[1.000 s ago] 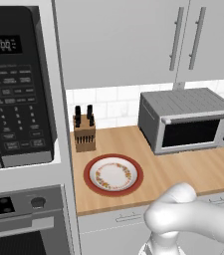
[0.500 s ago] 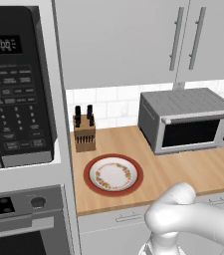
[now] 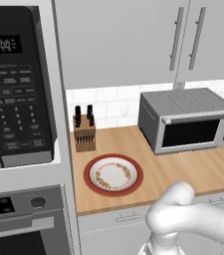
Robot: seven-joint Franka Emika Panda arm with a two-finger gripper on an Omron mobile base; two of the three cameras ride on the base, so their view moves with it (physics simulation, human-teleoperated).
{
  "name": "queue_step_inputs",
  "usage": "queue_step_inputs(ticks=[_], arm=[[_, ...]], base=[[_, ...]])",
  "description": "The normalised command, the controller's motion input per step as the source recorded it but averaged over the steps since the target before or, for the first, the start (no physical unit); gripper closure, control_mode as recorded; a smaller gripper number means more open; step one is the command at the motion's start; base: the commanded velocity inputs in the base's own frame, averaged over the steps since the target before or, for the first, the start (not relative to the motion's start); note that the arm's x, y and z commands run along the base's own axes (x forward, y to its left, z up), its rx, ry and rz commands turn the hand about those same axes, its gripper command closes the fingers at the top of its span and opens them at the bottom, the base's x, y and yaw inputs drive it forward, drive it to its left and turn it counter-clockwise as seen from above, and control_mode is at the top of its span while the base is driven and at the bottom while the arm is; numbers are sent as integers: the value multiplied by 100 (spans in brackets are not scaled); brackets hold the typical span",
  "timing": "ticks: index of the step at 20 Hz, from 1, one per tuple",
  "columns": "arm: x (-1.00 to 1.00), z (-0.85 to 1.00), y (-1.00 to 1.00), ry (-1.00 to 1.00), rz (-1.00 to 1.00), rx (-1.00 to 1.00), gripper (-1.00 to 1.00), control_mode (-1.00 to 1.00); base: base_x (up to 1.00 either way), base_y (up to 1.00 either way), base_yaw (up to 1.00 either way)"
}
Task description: Pick up the kebab skewer and baguette bread, and place them inside the toaster oven. Close the toaster oven door and start by setting the timer.
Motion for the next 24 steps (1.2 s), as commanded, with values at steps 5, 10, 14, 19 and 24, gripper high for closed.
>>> queue_step_inputs(ticks=[5, 10, 14, 19, 24], arm=[[20, -12, -4, 0, 2, 0, -100, -100], [3, -18, -9, -3, 3, 0, -100, -100], [17, -4, -4, -2, 2, 0, -100, -100], [19, 0, -1, -1, 1, 0, -100, -100], [8, 0, 0, 0, 0, 0, -100, -100]], base=[[0, 0, 0], [0, 0, 0], [0, 0, 0], [0, 0, 0], [0, 0, 0]])
